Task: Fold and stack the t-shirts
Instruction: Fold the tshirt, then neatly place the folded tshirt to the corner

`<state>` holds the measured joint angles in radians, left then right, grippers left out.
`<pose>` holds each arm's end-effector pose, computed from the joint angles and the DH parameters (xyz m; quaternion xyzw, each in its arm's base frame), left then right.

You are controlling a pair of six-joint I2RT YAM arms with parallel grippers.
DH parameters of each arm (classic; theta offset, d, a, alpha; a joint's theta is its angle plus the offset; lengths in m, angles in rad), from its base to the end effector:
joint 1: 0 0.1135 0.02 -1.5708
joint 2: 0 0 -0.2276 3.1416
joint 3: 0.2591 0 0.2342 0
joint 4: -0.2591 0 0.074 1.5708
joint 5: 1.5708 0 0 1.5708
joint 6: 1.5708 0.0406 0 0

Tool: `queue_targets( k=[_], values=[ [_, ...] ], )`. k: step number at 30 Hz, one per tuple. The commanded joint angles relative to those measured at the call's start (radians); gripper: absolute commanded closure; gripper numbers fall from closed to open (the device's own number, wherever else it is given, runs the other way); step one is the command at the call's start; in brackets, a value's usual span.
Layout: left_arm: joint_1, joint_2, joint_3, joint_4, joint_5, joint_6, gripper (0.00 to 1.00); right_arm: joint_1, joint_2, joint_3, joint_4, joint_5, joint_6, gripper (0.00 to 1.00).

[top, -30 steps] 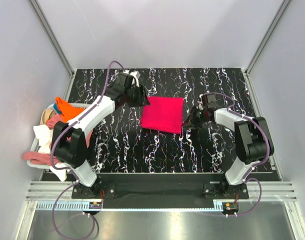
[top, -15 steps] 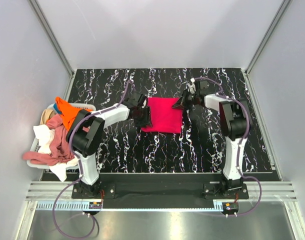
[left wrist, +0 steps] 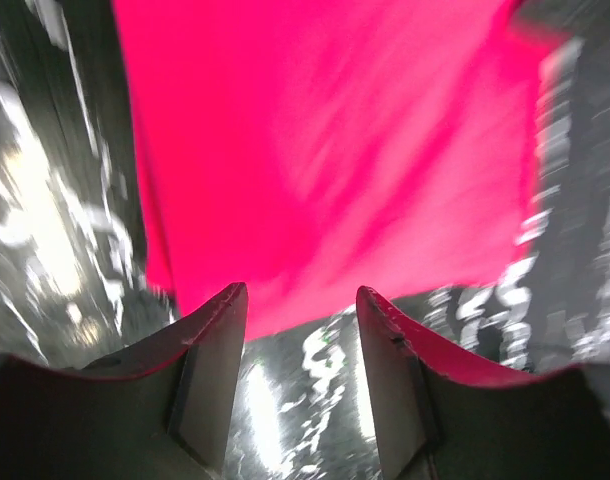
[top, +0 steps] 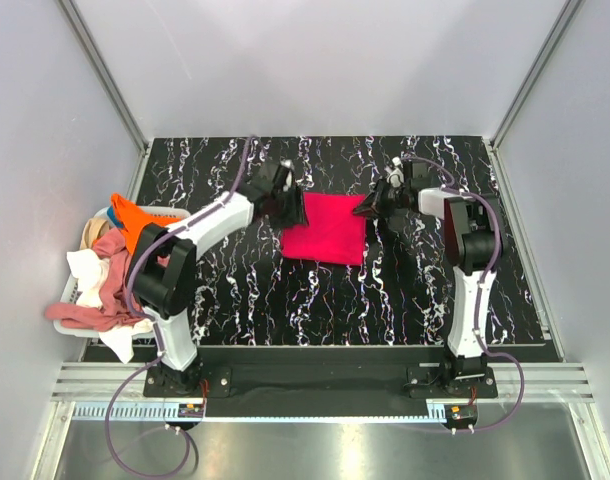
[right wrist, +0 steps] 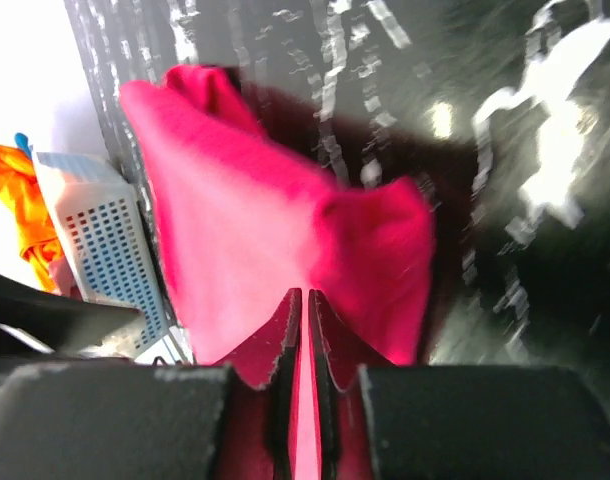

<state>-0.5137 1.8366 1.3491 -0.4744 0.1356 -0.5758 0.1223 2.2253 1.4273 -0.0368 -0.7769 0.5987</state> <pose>0.3224 -0.1882 0.1864 -0.0092 0.9520 -0.2103 0.2223 0.4220 0.0805 0.0976 0.0714 0.8713 0.4481 0.1869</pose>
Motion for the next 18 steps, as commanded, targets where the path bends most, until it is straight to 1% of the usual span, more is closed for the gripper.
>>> queue_targets(
  k=[1, 4, 6, 9, 10, 12, 15, 18],
  values=[
    [0.059, 0.025, 0.186, 0.0, 0.027, 0.074, 0.48, 0.01, -0.194, -0.014, -0.044, 0.022, -0.025, 0.87],
    [0.086, 0.125, 0.267, -0.001, 0.076, 0.097, 0.52, 0.033, -0.286, -0.12, -0.043, 0.034, -0.005, 0.87],
    [0.095, 0.194, 0.301, -0.001, 0.088, 0.114, 0.55, 0.062, -0.32, -0.204, -0.026, 0.041, -0.005, 0.87],
    [0.096, 0.277, 0.369, -0.001, 0.088, 0.134, 0.55, 0.091, -0.363, -0.319, 0.035, 0.025, 0.022, 0.87],
    [0.096, 0.297, 0.402, 0.0, 0.087, 0.139, 0.55, 0.091, -0.366, -0.35, 0.105, 0.022, 0.033, 0.87],
    [0.099, 0.357, 0.442, 0.0, 0.07, 0.149, 0.55, 0.091, -0.365, -0.427, 0.141, 0.039, 0.042, 0.87],
    [0.099, 0.442, 0.527, 0.0, 0.052, 0.174, 0.55, 0.091, -0.34, -0.487, 0.146, 0.099, 0.001, 0.87],
    [0.11, 0.499, 0.61, -0.003, 0.093, 0.175, 0.55, 0.089, -0.31, -0.515, 0.141, 0.139, -0.036, 0.88]
  ],
)
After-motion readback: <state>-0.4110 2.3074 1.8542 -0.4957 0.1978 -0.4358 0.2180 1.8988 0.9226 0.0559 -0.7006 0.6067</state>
